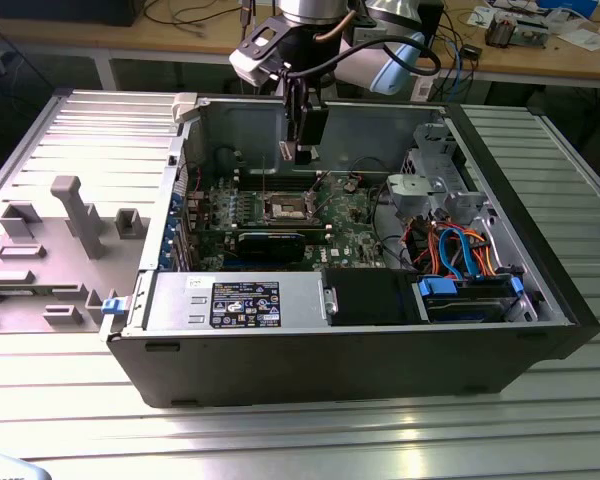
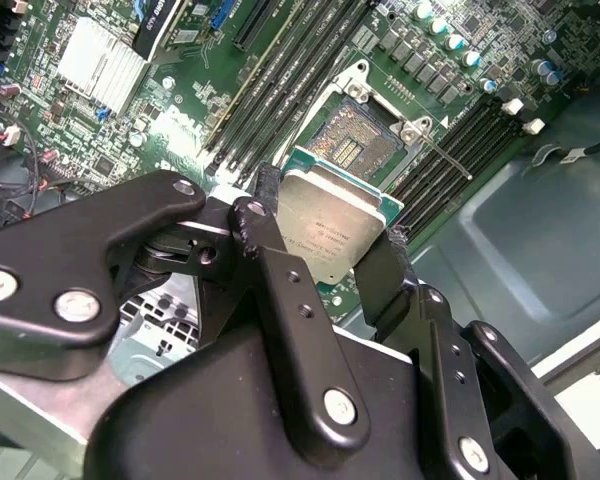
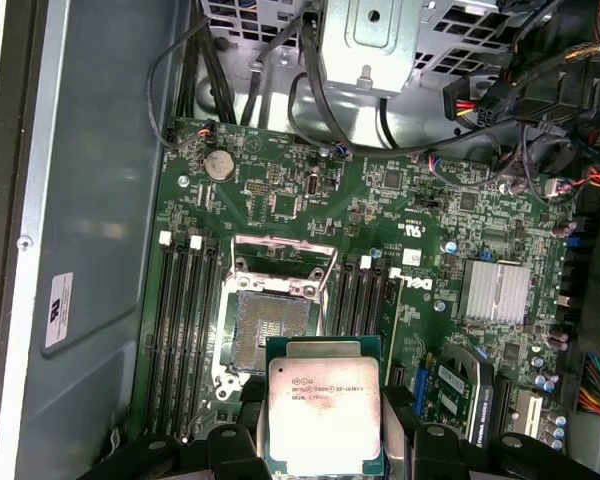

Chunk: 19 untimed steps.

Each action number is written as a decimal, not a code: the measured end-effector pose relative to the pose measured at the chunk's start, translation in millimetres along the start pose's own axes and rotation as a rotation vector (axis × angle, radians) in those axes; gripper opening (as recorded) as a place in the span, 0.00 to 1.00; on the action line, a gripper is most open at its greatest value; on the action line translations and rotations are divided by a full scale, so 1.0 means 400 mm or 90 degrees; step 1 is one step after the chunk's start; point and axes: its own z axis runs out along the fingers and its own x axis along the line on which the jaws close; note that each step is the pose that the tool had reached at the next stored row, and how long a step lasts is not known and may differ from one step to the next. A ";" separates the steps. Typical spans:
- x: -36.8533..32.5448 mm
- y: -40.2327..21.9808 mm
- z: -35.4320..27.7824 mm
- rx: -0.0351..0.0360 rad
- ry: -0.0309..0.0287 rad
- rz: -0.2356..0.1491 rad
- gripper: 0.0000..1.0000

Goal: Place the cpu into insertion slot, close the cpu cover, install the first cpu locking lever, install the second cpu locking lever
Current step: 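Place the cpu into insertion slot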

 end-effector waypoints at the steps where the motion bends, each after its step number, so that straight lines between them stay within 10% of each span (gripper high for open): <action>1: 0.000 0.000 0.000 0.0000 0.0000 0.000 0.55; 19: 0.000 0.000 0.000 0.0010 0.0004 0.012 0.55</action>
